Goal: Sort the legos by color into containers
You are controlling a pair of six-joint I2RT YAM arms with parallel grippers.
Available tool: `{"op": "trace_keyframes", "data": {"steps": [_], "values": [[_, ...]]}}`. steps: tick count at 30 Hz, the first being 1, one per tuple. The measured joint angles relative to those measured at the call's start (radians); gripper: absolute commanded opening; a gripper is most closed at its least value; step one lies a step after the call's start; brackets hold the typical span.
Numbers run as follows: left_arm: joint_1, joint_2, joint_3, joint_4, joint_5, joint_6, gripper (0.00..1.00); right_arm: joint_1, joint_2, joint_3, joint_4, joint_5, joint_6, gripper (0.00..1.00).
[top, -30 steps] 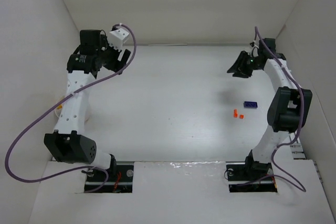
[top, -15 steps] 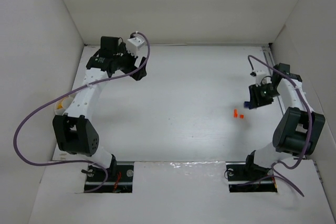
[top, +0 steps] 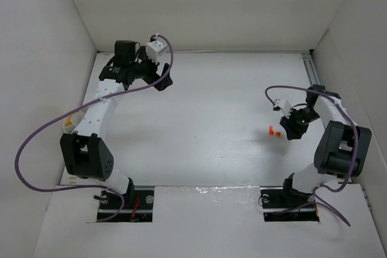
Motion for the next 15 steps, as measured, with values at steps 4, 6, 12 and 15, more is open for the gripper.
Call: {"op": "trace_keyframes", "data": {"steps": [4, 6, 12, 15], "values": [[0.0, 0.0, 0.0, 0.004, 0.005, -0.01, 0.96, 0.045, 0.067, 0.012, 0.004, 0.0, -0.096, 0.54], [0.0, 0.0, 0.0, 0.012, 0.005, -0.017, 1.0, 0.069, 0.085, 0.013, 0.006, 0.0, -0.127, 0.55], [0.0, 0.0, -0.002, 0.038, -0.006, -0.043, 1.0, 0.13, 0.14, 0.042, 0.021, 0.001, -0.187, 0.49], [0.0, 0.0, -0.003, 0.04, -0.021, -0.053, 1.0, 0.147, 0.171, 0.064, 0.027, 0.005, -0.198, 0.43]]}}
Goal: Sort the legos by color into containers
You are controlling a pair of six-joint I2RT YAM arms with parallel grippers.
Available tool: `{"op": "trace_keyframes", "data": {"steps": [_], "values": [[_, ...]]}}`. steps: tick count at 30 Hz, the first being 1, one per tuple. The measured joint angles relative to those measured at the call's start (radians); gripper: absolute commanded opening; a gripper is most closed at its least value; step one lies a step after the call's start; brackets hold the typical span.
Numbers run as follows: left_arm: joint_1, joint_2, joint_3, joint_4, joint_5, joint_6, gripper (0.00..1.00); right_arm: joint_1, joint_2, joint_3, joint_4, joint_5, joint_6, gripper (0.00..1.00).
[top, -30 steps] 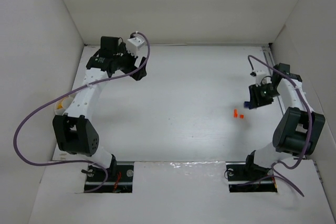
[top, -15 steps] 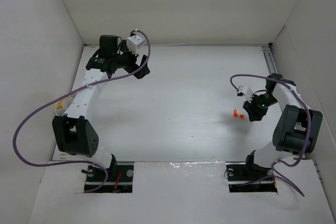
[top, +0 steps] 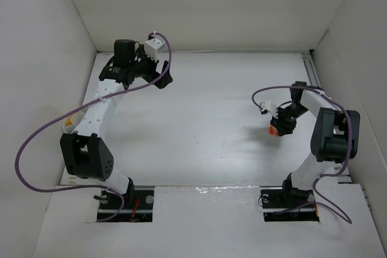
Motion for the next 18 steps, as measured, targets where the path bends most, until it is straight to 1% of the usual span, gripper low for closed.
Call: {"op": "trace_keyframes", "data": {"steps": [1, 3, 9, 10, 11, 12, 16, 17, 18], "values": [[0.0, 0.0, 0.0, 0.001, -0.005, -0.002, 1.0, 0.003, 0.007, 0.005, 0.008, 0.004, -0.003, 0.4], [0.0, 0.0, 0.0, 0.004, -0.011, -0.005, 1.0, 0.005, 0.018, 0.008, 0.013, 0.008, -0.005, 0.39], [0.0, 0.0, -0.005, 0.006, -0.027, -0.006, 1.0, 0.02, 0.023, 0.01, 0.013, 0.026, -0.01, 0.39], [0.0, 0.0, -0.006, 0.006, -0.029, -0.006, 1.0, 0.025, 0.023, 0.01, 0.012, 0.029, -0.011, 0.4], [0.0, 0.0, -0.006, 0.005, -0.031, -0.006, 1.0, 0.031, 0.023, 0.01, 0.012, 0.029, -0.011, 0.45], [0.0, 0.0, -0.006, 0.006, -0.031, -0.006, 1.0, 0.035, 0.023, 0.01, 0.013, 0.031, -0.011, 0.47], [0.0, 0.0, -0.006, 0.006, -0.032, -0.006, 1.0, 0.053, 0.023, 0.008, 0.014, 0.033, -0.008, 0.47], [0.0, 0.0, -0.006, 0.006, -0.032, -0.006, 1.0, 0.058, 0.023, 0.007, 0.014, 0.034, -0.006, 0.46], [0.0, 0.0, -0.006, 0.006, -0.032, -0.006, 1.0, 0.06, 0.023, 0.006, 0.014, 0.034, -0.005, 0.41]]}}
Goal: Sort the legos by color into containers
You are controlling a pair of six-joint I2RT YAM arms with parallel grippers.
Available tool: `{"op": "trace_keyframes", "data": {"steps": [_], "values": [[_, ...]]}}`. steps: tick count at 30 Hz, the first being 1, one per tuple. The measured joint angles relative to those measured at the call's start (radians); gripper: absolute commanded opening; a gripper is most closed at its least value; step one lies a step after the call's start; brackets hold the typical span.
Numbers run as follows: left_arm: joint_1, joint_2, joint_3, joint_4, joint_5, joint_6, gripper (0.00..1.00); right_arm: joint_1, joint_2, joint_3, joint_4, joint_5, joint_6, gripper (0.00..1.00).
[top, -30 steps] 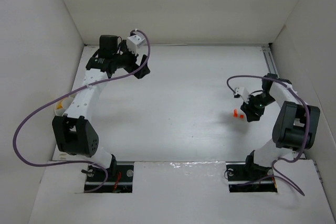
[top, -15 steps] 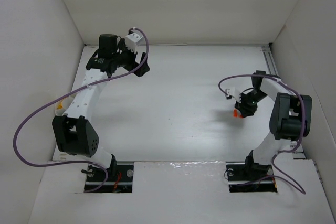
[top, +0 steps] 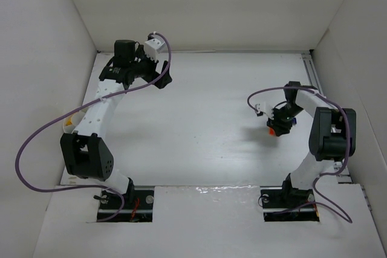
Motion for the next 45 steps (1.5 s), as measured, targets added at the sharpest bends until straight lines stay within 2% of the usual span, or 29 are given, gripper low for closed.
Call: {"op": "trace_keyframes", "data": {"steps": [3, 7, 13, 20, 25, 29, 35, 42, 45], "values": [[0.0, 0.001, 0.0, 0.0, 0.0, 0.0, 1.0, 0.008, 0.0, 0.0, 0.001, 0.003, 0.005, 0.35], [0.0, 0.002, 0.0, 0.0, 0.0, 0.0, 1.0, 0.014, 0.0, 0.0, 0.002, 0.014, 0.011, 0.34], [0.0, 0.003, 0.0, 0.0, 0.0, 0.0, 1.0, 0.018, 0.0, -0.007, 0.005, 0.031, 0.031, 0.39], [0.0, 0.011, 0.0, -0.001, 0.0, 0.0, 1.0, 0.036, 0.0, -0.035, 0.021, 0.056, 0.071, 0.38], [0.0, 0.017, 0.0, -0.001, 0.0, 0.0, 1.0, 0.046, 0.0, -0.038, 0.039, 0.074, 0.092, 0.26], [0.0, 0.029, 0.0, -0.001, -0.005, 0.001, 1.0, 0.056, -0.011, -0.051, 0.059, 0.089, 0.103, 0.25], [0.0, 0.035, 0.0, -0.001, -0.028, 0.001, 1.0, 0.067, -0.021, -0.062, 0.075, 0.105, 0.121, 0.13], [0.011, 0.042, 0.0, 0.014, -0.043, -0.051, 1.0, 0.075, -0.031, -0.058, 0.076, 0.066, 0.2, 0.07], [0.05, 0.042, 0.0, 0.051, 0.004, -0.124, 1.0, 0.105, -0.003, 0.056, 0.021, -0.015, 0.306, 0.07]]}}
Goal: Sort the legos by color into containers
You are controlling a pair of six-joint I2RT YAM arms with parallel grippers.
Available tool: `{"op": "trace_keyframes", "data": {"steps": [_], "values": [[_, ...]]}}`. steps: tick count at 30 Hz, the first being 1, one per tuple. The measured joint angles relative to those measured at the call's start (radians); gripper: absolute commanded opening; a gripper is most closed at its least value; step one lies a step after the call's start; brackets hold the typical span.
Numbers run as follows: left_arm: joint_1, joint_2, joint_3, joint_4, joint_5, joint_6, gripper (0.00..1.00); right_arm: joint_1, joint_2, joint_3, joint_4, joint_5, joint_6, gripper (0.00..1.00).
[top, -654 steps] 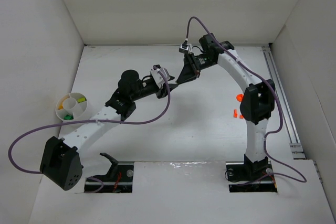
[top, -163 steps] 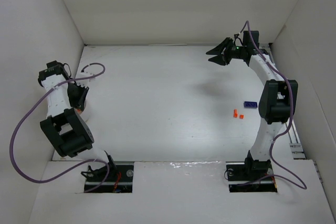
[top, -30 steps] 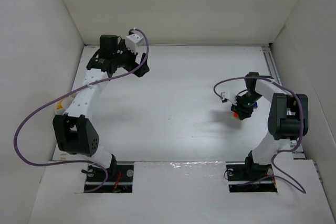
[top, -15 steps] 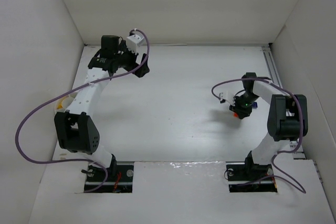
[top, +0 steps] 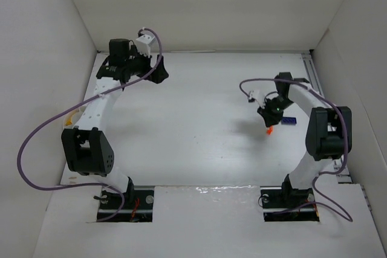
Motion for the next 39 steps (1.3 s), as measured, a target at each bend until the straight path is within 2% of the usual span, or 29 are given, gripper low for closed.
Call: {"op": "trace_keyframes", "data": {"steps": [7, 12, 16, 19, 23, 29, 34, 39], "values": [[0.134, -0.003, -0.021, 0.042, 0.214, -0.115, 1.0, 0.104, 0.123, 0.501, -0.015, -0.328, 0.422, 0.06], [0.128, -0.043, -0.101, 0.05, 0.296, -0.113, 0.96, 0.145, 0.218, 0.715, 0.029, -0.595, 0.853, 0.05], [0.058, -0.11, -0.178, 0.047, 0.299, -0.035, 0.92, 0.157, 0.288, 0.748, 0.194, -0.766, 1.239, 0.05], [-0.012, -0.188, -0.249, 0.063, 0.293, 0.033, 0.85, 0.164, 0.32, 0.712, 0.424, -0.85, 1.562, 0.04], [-0.079, -0.307, -0.364, 0.152, 0.286, 0.07, 0.83, 0.19, 0.358, 0.7, 0.671, -0.933, 1.896, 0.04], [-0.103, -0.368, -0.474, 0.397, 0.285, 0.019, 0.77, 0.268, 0.386, 0.729, 0.818, -1.023, 2.107, 0.04], [-0.155, -0.339, -0.475, 0.547, 0.257, -0.063, 0.67, 0.322, 0.386, 0.766, 0.863, -1.058, 2.155, 0.04], [-0.192, -0.328, -0.475, 0.66, 0.214, -0.111, 0.62, 0.348, 0.386, 0.772, 0.893, -1.061, 2.173, 0.04]]}}
